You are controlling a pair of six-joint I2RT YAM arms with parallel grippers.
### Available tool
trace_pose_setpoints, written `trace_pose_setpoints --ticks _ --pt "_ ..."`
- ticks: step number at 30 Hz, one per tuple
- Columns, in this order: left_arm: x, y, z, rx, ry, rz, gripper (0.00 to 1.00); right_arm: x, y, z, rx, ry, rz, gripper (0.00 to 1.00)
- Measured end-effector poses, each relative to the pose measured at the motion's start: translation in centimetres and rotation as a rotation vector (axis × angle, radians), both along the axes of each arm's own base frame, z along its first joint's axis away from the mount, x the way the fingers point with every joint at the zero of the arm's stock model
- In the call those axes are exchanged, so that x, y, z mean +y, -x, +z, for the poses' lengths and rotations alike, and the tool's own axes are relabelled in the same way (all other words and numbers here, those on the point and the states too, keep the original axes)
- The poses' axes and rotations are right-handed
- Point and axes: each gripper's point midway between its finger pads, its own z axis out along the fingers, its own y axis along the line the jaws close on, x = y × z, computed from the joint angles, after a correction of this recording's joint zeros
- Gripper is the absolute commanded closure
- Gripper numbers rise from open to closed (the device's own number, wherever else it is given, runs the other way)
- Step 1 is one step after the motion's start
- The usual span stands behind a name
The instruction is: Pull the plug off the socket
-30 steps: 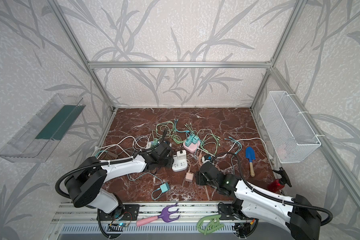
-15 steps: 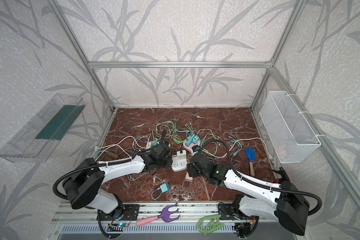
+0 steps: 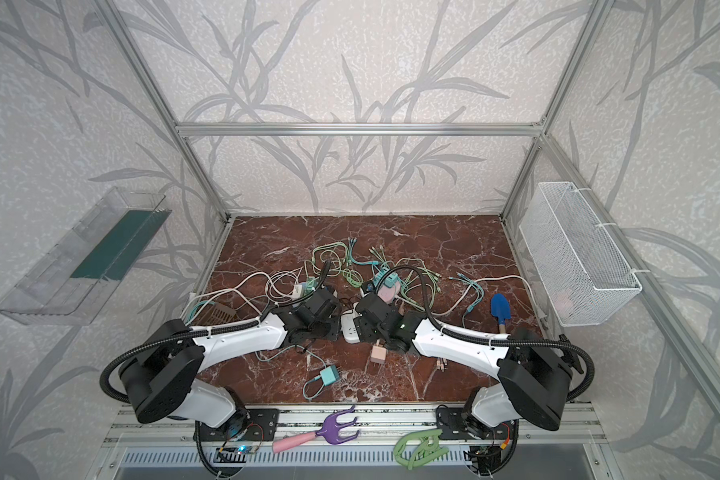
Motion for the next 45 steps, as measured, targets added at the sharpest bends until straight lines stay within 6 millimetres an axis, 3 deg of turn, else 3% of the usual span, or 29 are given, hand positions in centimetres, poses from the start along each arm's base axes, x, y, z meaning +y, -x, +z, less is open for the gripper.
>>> trace_pose_setpoints --ticks 9,28,40,45 --pt "0.7 -0.1 1.1 -0.031 0.005 0.018 0.62 1.9 -1.8 -0.3 -0.009 0.034 -0.002 0.26" --pt "1.6 0.4 0.6 -0.025 -0.006 0.027 0.62 1.3 -2.4 -2.6 0.043 0.111 -0.035 0.34" --pt "1.7 0.1 1.3 -0.043 0.007 0.034 0.61 2.7 -3.2 -3.0 0.061 0.101 -0.034 0.43" --pt "1.8 -0.1 1.7 -0.056 0.011 0.041 0.61 3.3 -3.3 -3.0 0.075 0.088 -0.034 0.42"
